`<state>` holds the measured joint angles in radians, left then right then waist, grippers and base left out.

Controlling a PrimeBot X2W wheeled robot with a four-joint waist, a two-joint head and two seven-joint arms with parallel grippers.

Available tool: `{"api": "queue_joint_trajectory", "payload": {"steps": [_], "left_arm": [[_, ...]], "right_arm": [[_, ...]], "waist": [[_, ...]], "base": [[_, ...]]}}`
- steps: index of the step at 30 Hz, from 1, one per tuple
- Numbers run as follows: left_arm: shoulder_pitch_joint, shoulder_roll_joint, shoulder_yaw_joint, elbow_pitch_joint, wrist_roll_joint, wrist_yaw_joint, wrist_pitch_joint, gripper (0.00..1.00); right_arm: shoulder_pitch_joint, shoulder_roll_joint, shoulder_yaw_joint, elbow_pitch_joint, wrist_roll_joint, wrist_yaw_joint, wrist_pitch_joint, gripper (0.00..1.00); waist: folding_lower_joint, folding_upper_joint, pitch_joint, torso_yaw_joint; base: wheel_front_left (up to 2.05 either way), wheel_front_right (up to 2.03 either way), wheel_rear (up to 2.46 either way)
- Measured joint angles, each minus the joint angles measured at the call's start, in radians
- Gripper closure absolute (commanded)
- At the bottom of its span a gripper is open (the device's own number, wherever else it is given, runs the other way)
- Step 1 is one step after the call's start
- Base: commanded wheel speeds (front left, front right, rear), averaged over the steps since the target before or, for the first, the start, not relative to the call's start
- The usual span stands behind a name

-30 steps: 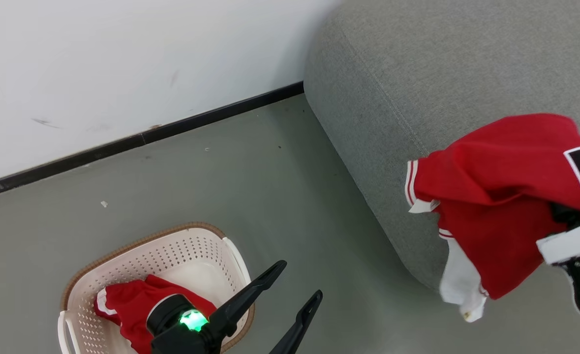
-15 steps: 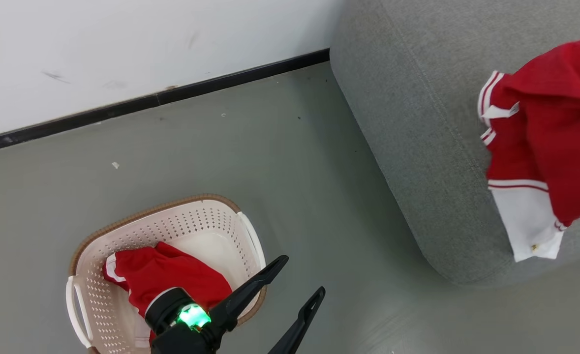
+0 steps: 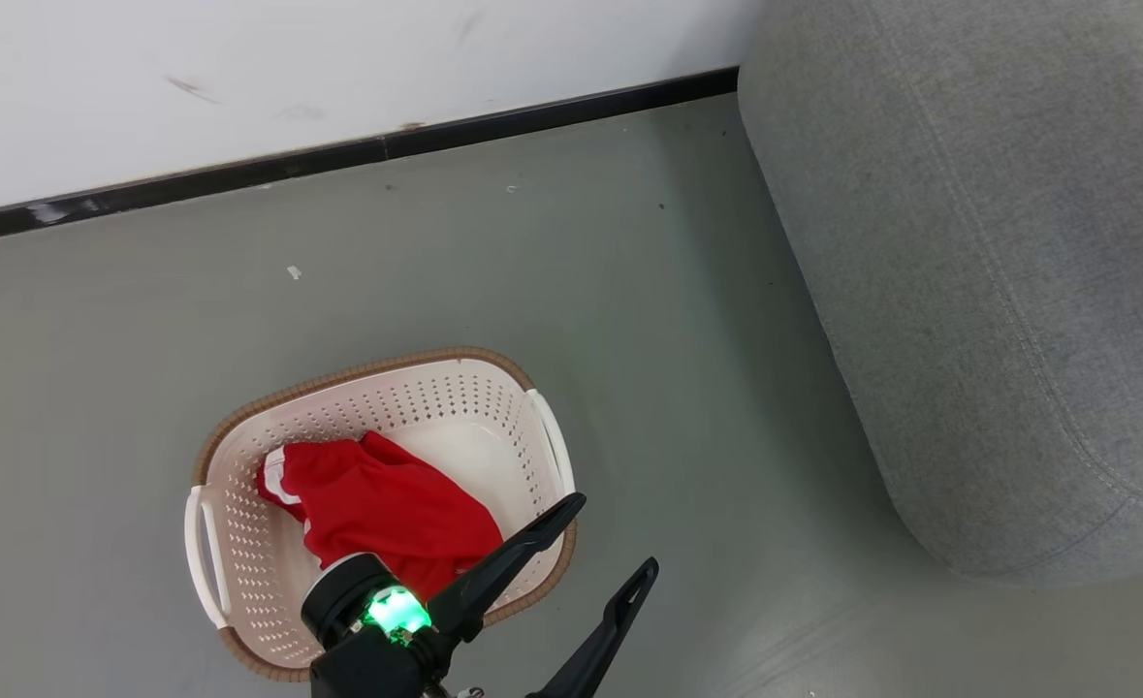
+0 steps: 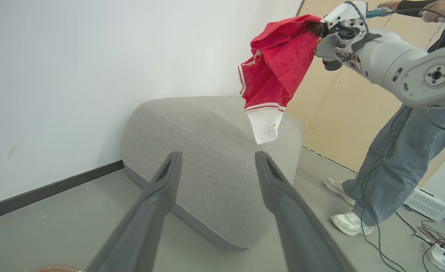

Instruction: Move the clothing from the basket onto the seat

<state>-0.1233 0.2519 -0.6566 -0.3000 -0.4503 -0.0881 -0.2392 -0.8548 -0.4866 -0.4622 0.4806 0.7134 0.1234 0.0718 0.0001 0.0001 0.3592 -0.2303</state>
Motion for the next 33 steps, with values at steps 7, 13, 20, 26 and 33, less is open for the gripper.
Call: {"api": "queue_joint_trajectory", "payload": {"steps": [7,13,20,26,33], "left_arm": [[-0.012,-0.006,-0.010,0.011,0.000,-0.004,0.000,0.00],[-0.031,-0.007,-0.020,0.018,0.000,-0.007,-0.001,0.00],[-0.036,0.004,-0.034,0.027,0.000,-0.013,0.000,0.00],[-0.043,0.016,-0.033,0.028,0.000,-0.016,0.009,0.00],[-0.055,0.028,-0.024,0.026,0.000,-0.016,0.011,0.00]], "right_arm": [[-0.069,-0.027,-0.062,0.085,-0.075,0.000,0.021,1.00],[-0.097,-0.036,-0.098,0.135,-0.123,0.000,0.039,1.00],[-0.147,-0.047,-0.138,0.182,-0.179,0.000,0.049,1.00],[-0.221,-0.072,-0.162,0.188,-0.214,0.000,0.052,1.00],[-0.326,-0.134,-0.185,0.171,-0.237,0.000,0.062,1.00]], "waist": [[0.0000,0.0000,0.022,0.049],[0.0000,0.0000,0.042,0.080],[0.0000,0.0000,0.069,0.105],[0.0000,0.0000,0.096,0.121],[0.0000,0.0000,0.130,0.134]], "base": [[0.00,0.00,0.00],[0.00,0.00,0.00],[0.00,0.00,0.00],[0.00,0.00,0.00],[0.00,0.00,0.00]]}}
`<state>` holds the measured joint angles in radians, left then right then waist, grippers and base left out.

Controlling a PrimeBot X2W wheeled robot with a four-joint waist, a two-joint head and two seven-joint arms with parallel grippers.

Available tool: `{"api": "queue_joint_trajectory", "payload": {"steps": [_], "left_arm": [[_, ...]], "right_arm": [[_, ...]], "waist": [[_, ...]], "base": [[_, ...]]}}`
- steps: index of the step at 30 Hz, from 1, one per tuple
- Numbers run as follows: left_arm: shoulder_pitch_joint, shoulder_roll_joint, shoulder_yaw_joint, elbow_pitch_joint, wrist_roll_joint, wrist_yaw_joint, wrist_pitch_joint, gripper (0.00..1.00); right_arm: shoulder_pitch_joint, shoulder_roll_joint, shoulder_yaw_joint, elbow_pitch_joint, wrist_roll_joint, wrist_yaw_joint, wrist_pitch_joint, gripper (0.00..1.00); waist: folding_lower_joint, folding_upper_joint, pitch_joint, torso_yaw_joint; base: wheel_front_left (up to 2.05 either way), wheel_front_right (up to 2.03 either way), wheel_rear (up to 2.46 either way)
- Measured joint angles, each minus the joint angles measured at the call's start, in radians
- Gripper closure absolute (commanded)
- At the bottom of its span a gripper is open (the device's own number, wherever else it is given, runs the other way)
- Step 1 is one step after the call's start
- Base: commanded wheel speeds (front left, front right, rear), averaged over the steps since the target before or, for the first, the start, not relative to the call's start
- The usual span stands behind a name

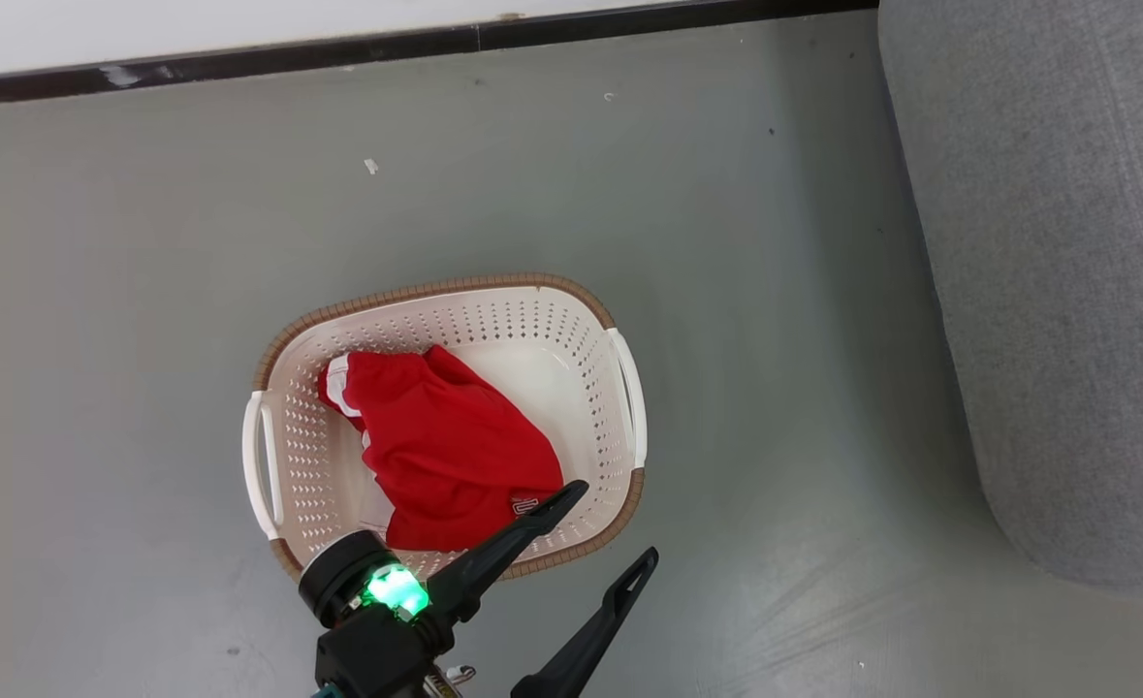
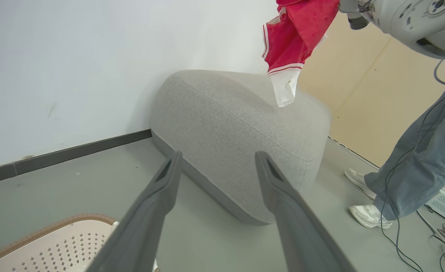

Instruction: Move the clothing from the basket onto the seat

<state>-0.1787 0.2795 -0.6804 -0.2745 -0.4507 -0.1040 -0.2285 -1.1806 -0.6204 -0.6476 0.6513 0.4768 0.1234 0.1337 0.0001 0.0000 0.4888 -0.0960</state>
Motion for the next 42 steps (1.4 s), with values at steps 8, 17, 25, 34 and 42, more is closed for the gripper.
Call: {"api": "queue_joint_trajectory", "payload": {"steps": [8,17,25,34,42], "left_arm": [[0.000,0.013,0.009,-0.014,0.000,0.000,0.031,0.00],[0.000,0.047,0.014,-0.044,-0.006,0.006,0.088,0.00],[-0.015,0.066,0.038,-0.086,-0.002,0.020,0.109,0.00],[-0.065,0.070,0.077,-0.118,0.015,0.032,0.114,0.00],[-0.093,0.072,0.092,-0.113,0.023,0.035,0.100,0.00]], "right_arm": [[-0.022,-0.034,-0.016,0.013,-0.035,0.000,0.028,1.00],[0.051,0.023,-0.078,0.097,-0.036,0.000,0.024,1.00],[0.087,0.076,-0.124,0.135,-0.008,0.000,-0.017,1.00],[0.159,0.152,-0.085,0.154,-0.002,0.000,-0.075,1.00],[0.188,0.187,-0.035,0.167,-0.031,0.000,-0.144,0.80]], "waist": [[-0.0001,0.0000,0.044,0.008],[0.0000,0.0000,0.112,0.009],[0.0000,0.0000,0.172,0.002],[0.0000,0.0000,0.235,-0.020],[0.0000,0.0000,0.255,-0.056]], "base": [[0.00,0.00,0.00],[0.00,0.00,0.00],[0.00,0.00,0.00],[0.00,0.00,0.00],[0.00,0.00,0.00]]}}
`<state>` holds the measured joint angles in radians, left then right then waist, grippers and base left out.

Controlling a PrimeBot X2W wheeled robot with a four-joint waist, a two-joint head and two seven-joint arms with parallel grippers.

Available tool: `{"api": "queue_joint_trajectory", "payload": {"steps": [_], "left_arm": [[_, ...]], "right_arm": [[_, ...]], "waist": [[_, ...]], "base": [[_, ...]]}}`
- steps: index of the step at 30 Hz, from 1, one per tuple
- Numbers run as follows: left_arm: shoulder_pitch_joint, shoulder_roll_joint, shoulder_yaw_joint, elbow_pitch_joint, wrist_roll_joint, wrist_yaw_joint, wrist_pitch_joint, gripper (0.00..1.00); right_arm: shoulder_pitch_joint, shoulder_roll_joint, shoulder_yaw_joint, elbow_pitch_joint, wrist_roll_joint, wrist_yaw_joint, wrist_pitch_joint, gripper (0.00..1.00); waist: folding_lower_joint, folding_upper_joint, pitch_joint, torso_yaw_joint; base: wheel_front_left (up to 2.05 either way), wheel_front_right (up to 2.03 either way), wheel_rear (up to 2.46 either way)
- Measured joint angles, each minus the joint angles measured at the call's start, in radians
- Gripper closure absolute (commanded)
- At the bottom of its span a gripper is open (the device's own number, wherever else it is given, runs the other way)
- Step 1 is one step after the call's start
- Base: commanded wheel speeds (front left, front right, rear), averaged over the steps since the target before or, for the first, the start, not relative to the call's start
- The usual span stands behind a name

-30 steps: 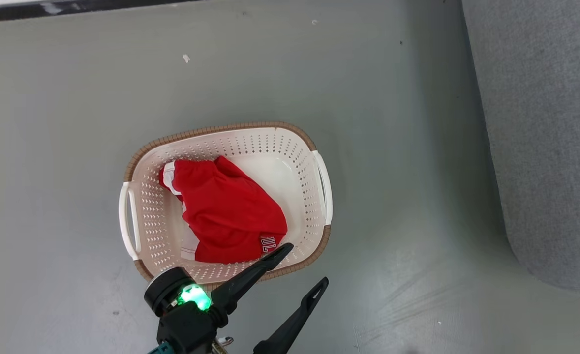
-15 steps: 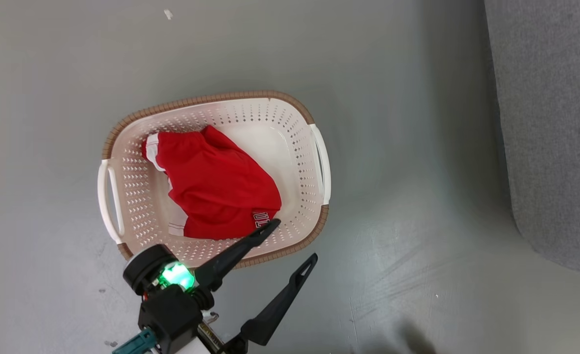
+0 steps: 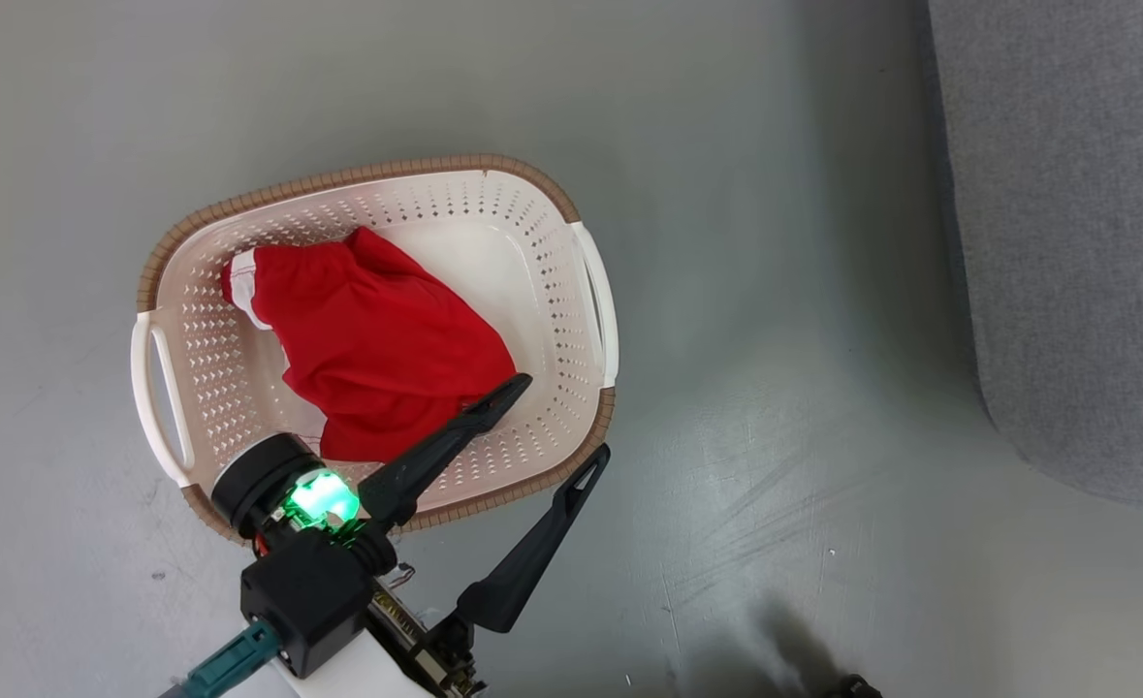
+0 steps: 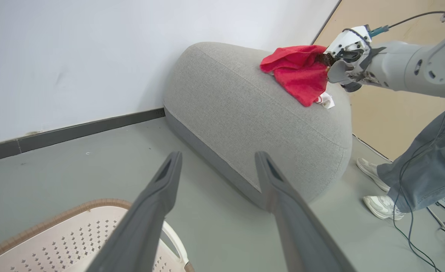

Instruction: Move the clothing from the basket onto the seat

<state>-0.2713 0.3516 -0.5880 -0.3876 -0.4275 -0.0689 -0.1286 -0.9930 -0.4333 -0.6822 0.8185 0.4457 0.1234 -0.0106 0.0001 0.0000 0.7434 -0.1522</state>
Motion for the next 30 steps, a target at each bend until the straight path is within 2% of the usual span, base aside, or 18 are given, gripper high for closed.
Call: {"api": "queue_joint_trajectory", "payload": {"steps": [1,2,3,4,20,27,30], "left_arm": [[-0.004,-0.002,-0.002,0.002,0.000,0.000,-0.005,0.00],[-0.008,-0.003,-0.003,0.003,0.000,-0.002,-0.006,0.00],[-0.010,-0.006,-0.004,0.005,0.000,-0.004,-0.008,0.00],[-0.011,-0.007,-0.005,0.008,0.000,-0.004,-0.012,0.00],[-0.030,-0.029,-0.007,0.072,-0.011,-0.013,-0.062,0.00],[-0.031,-0.041,-0.008,0.106,-0.020,-0.020,-0.076,0.00],[-0.031,-0.048,0.002,0.125,-0.029,-0.022,-0.086,0.00]], "right_arm": [[0.009,-0.003,0.009,0.000,-0.005,0.000,-0.008,0.62],[0.017,-0.005,0.017,0.000,-0.009,0.000,-0.015,0.52],[0.024,-0.008,0.023,0.000,-0.012,0.000,-0.024,0.29],[0.028,-0.010,0.027,0.000,-0.016,0.000,-0.032,0.00],[0.116,-0.006,0.141,0.002,-0.025,0.000,-0.069,0.00],[0.209,0.056,0.219,-0.016,-0.024,0.000,-0.101,0.00],[0.268,0.094,0.276,-0.060,-0.014,0.000,-0.127,0.00]], "waist": [[0.0000,0.0000,-0.003,-0.002],[-0.0001,0.0000,-0.006,-0.003],[0.0000,0.0001,-0.009,-0.005],[0.0000,0.0001,-0.012,-0.006],[0.0000,0.0000,-0.096,-0.022],[0.0000,0.0000,-0.142,-0.030],[-0.0001,0.0000,-0.173,-0.034]], "base": [[0.00,0.00,0.00],[0.00,0.00,0.00],[0.00,0.00,0.00],[0.00,0.00,0.00],[0.00,0.00,0.00],[0.00,0.00,0.00],[0.00,0.00,0.00]]}}
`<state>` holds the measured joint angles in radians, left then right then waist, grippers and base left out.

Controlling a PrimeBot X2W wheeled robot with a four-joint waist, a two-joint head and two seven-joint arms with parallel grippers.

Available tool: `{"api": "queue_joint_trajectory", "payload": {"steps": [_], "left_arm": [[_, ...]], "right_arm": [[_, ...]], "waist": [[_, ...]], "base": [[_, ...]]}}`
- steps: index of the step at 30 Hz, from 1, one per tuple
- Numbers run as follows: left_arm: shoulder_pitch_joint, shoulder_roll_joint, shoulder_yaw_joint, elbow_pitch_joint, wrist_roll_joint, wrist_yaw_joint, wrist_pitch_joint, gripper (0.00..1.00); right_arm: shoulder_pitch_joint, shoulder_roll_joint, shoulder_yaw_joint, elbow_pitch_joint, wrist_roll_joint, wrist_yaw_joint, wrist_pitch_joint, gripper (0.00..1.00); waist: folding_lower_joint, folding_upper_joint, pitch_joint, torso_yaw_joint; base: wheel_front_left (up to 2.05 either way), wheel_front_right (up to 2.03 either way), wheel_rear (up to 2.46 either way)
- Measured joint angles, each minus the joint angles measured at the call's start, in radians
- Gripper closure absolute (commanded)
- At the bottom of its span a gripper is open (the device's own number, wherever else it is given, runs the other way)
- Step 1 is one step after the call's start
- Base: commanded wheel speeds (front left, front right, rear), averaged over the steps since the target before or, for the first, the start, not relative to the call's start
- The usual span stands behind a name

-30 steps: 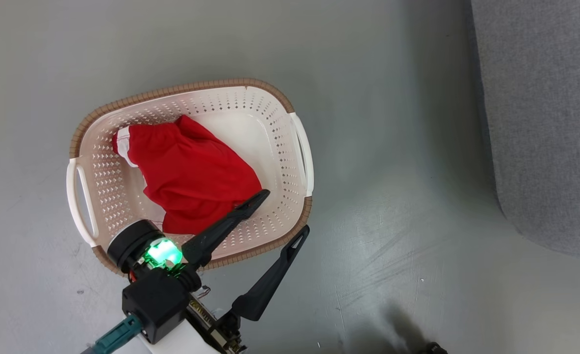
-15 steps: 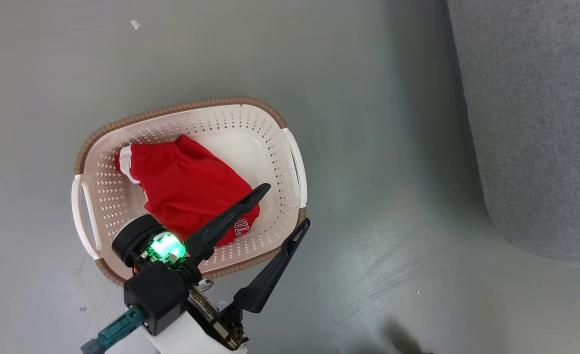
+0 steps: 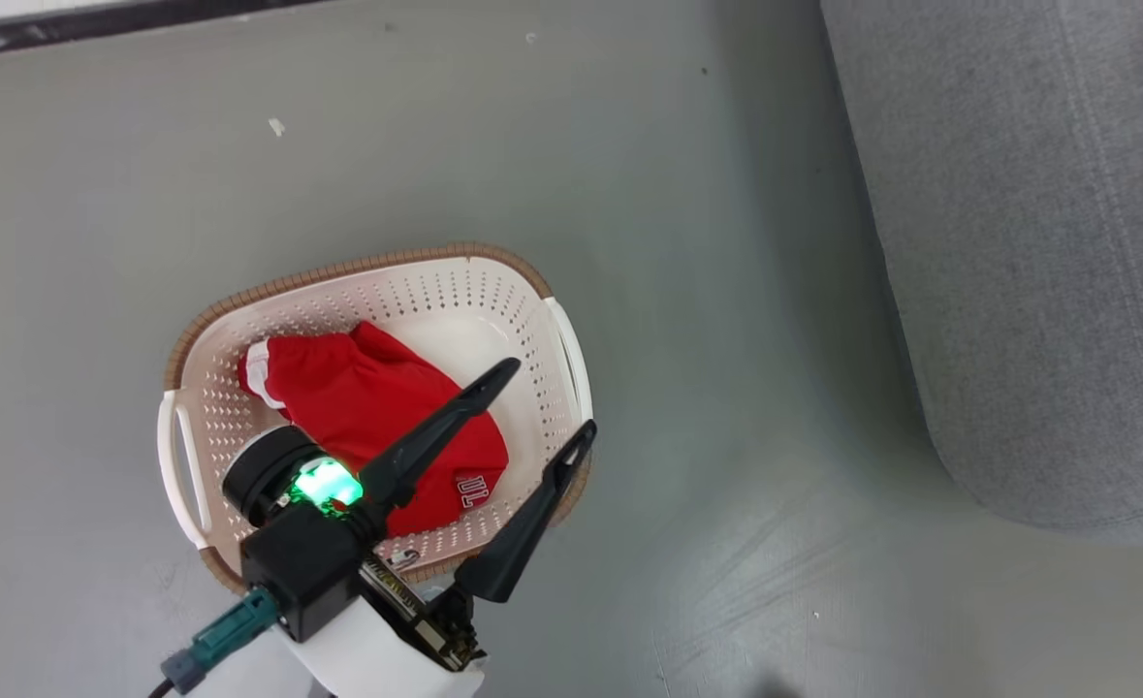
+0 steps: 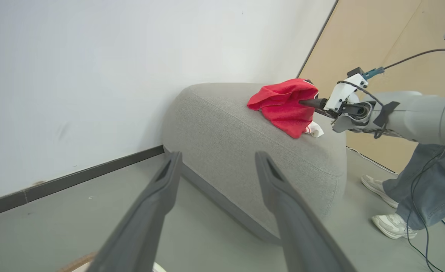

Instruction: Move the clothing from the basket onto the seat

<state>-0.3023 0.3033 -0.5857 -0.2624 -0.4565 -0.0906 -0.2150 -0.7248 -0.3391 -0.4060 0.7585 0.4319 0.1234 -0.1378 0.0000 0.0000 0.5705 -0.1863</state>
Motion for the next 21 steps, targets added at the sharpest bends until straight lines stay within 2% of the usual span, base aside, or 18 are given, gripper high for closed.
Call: {"api": "queue_joint_trajectory", "payload": {"steps": [12,17,21], "left_arm": [[0.051,-0.021,0.059,0.067,-0.054,0.011,-0.025,0.00],[0.073,-0.027,0.087,0.085,-0.060,0.026,-0.030,0.00],[0.110,-0.044,0.132,0.098,-0.071,0.048,-0.033,0.00]], "right_arm": [[0.192,0.094,0.198,-0.179,0.042,0.000,-0.051,0.00],[0.245,0.117,0.267,-0.247,0.042,0.000,-0.067,0.00],[0.290,0.139,0.373,-0.330,0.009,0.000,-0.083,0.00]], "waist": [[0.0000,0.0000,-0.106,-0.006],[0.0000,0.0000,-0.142,-0.005],[0.0000,0.0000,-0.187,0.003]], "base": [[0.00,0.00,0.00],[0.00,0.00,0.00],[0.00,0.00,0.00]]}}
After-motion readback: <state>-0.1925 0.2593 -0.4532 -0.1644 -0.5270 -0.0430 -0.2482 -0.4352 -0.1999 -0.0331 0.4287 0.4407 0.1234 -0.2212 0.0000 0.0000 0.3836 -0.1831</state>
